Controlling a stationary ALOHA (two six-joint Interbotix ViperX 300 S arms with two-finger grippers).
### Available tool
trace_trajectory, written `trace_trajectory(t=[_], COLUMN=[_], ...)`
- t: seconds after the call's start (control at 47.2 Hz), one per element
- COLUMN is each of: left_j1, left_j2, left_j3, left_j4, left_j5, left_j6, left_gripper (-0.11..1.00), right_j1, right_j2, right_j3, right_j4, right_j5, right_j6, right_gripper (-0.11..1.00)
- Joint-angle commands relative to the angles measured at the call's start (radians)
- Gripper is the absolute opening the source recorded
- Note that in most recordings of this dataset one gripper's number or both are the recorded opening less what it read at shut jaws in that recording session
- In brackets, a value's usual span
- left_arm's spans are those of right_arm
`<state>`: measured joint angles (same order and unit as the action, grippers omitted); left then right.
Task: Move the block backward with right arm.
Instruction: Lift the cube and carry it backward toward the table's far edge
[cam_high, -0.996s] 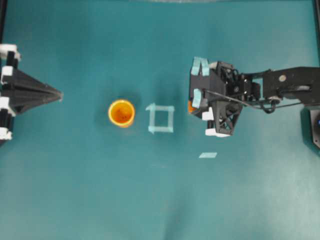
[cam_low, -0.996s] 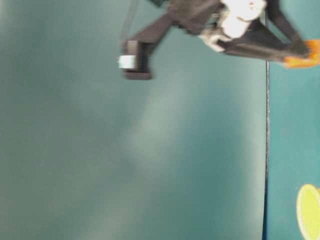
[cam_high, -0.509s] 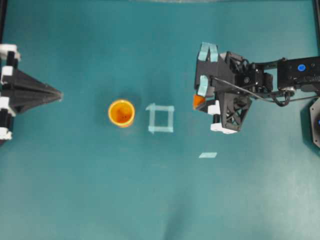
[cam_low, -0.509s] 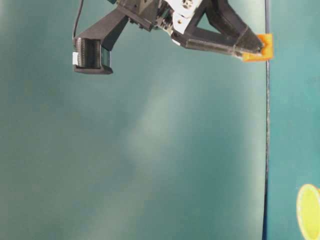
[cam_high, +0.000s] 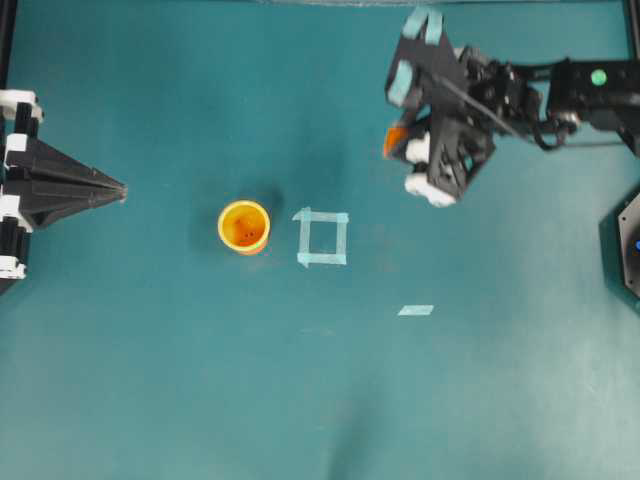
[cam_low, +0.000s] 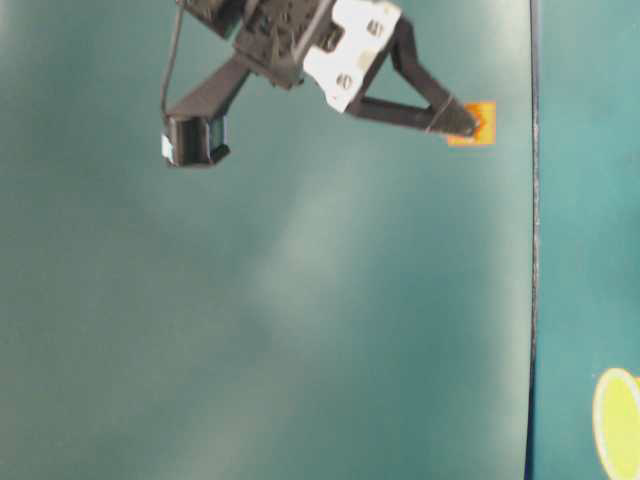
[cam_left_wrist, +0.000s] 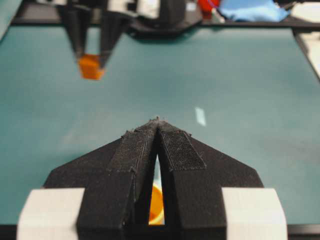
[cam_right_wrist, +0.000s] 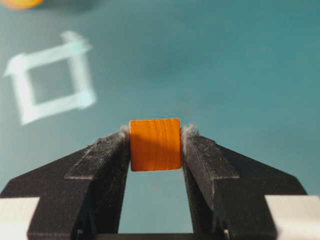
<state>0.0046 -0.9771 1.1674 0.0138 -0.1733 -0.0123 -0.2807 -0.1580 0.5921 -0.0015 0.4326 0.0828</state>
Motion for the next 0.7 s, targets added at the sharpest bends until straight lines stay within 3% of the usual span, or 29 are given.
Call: trace_trajectory(t=[0.0, 0.678], left_j1=[0.002, 0.002], left_j2=[0.008, 0.008], left_j3=[-0.029, -0.029], left_j4=[0.003, 0.003], left_j5=[-0.005, -0.003], left_j6=[0.0, 0.0], left_gripper=[0.0, 0.0], right_j1=[-0.04, -0.298], right_j2=[0.006, 0.123], right_j3=[-0.054, -0.233], right_j4=[-0.003, -0.058], right_j5=[0.003, 0.028], right_j6=[-0.005, -0.009], right_gripper=[0.4, 0.4])
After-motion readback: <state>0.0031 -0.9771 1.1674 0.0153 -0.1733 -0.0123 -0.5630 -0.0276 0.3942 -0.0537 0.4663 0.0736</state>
